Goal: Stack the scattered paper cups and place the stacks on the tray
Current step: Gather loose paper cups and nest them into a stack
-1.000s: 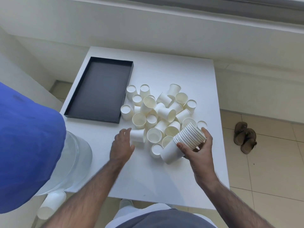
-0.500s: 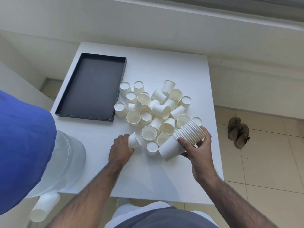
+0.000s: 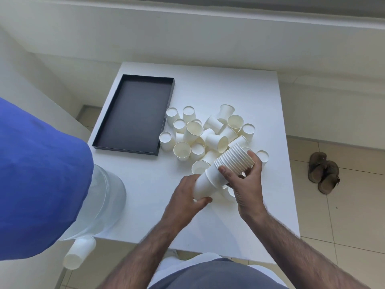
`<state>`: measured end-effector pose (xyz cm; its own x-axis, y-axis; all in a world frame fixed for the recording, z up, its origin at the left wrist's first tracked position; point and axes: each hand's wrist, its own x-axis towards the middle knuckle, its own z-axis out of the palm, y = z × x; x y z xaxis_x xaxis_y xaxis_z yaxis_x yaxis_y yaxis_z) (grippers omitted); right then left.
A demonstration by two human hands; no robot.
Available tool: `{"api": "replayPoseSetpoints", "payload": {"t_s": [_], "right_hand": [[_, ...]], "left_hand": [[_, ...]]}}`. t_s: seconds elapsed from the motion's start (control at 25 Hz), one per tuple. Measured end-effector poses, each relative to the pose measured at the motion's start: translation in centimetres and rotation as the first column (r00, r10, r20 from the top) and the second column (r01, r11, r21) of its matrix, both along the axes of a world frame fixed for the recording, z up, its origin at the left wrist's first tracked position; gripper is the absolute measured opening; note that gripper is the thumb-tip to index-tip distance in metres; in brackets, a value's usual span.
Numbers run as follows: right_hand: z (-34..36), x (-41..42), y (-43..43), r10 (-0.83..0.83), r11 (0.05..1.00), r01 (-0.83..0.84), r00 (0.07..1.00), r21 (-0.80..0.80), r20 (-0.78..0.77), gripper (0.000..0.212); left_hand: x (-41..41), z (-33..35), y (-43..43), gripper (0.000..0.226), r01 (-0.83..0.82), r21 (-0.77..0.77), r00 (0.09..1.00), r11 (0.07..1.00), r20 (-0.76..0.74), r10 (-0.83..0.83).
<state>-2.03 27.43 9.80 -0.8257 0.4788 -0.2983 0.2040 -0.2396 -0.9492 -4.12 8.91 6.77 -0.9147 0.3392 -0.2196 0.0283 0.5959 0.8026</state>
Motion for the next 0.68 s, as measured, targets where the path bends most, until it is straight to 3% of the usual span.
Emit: {"api": "replayPoseSetpoints", "payload": {"t_s": [0.16, 0.24, 0.32, 0.48, 0.68], "right_hand": [[-0.9, 1.4, 0.1, 0.045, 0.999, -0.045, 0.998, 0.001, 0.043, 0.094], [-1.1, 2.1, 1.0, 0.018, 1.000, -0.017, 0.998, -0.023, 0.052, 0.093], [-1.3, 2.7, 2.2, -0.045, 0.997, 0.048, 0.997, -0.061, 0.056, 0.090], [-1.5, 4.2, 5.1, -0.169, 0.979, 0.176, 0.983, -0.102, 0.073, 0.090], [-1.8, 6.1, 6.7, -0.211, 0.974, 0.217, 0.974, -0.069, 0.088, 0.090]], "left_hand": [[-0.1, 0.3, 1.5, 0.070, 0.094, 0.046, 0.995, 0.995, 0.037, -0.095], [0.3, -0.4, 1.2, 0.070, 0.144, 0.145, 0.983, 0.979, 0.096, -0.158], [0.9, -1.8, 0.3, 0.064, 0.074, 0.200, 0.988, 0.977, 0.120, -0.099], [1.6, -5.2, -0.1, 0.063, -0.167, -0.071, 0.982, 0.983, 0.077, 0.173], [0.7, -7.3, 3.8, 0.079, -0.111, -0.304, 0.992, 0.946, 0.026, 0.124]]}}
